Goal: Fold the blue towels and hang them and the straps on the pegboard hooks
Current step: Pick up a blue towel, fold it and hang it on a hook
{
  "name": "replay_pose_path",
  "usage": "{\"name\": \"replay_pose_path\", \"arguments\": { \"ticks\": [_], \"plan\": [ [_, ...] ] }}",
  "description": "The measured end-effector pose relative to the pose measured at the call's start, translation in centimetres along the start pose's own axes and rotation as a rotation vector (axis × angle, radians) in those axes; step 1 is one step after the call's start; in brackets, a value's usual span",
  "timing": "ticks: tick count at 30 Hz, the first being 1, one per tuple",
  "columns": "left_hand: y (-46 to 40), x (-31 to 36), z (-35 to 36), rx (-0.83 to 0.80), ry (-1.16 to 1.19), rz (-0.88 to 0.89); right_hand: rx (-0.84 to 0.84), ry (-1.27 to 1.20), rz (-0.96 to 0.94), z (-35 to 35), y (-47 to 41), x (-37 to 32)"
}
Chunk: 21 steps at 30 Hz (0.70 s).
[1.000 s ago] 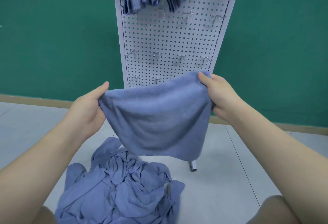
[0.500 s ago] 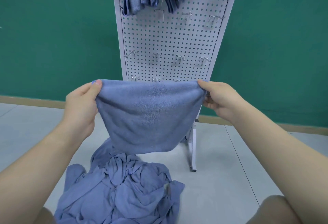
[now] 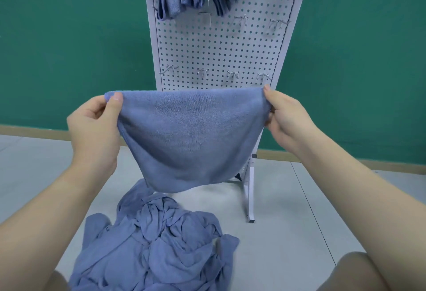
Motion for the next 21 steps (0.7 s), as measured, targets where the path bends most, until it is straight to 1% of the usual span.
{"name": "replay_pose_path", "arguments": {
  "ticks": [5,8,10,12,15,21],
  "plan": [
    [0.1,-0.3,0.2,-0.021,-0.109,0.005,-0.048,0.056,0.024,0.5,-0.5,1.2],
    [-0.2,-1.9,-0.3,-0.002,-0.187,-0.076,-0.008,0.18,0.11,0.6,-0.8,3.0],
    [-0.3,-2.8,-0.8,0.039,-0.204,-0.133,0.034,0.214,0.163,0.4,-1.0,3.9],
    [-0.4,-3.3,-1.0,0.069,-0.199,-0.168,0.069,0.182,0.192,0.2,-1.2,4.3],
    [-0.4,-3.5,-0.9,0.073,-0.198,-0.176,0.122,0.1,0.244,0.1,-1.4,4.3],
    [-0.6,-3.4,-1.0,0.07,-0.175,-0.174,0.075,-0.034,0.258,0.4,-0.9,3.5]
  ]
}}
Point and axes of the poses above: each hand's wrist, its own y-axis away from the middle knuckle, its own z-axis out of the palm, x = y × z, the point moved 4 cm from there along -y, towards the middle knuckle, and after that the axes turned 15 degrees about y, right-handed, at the moved point
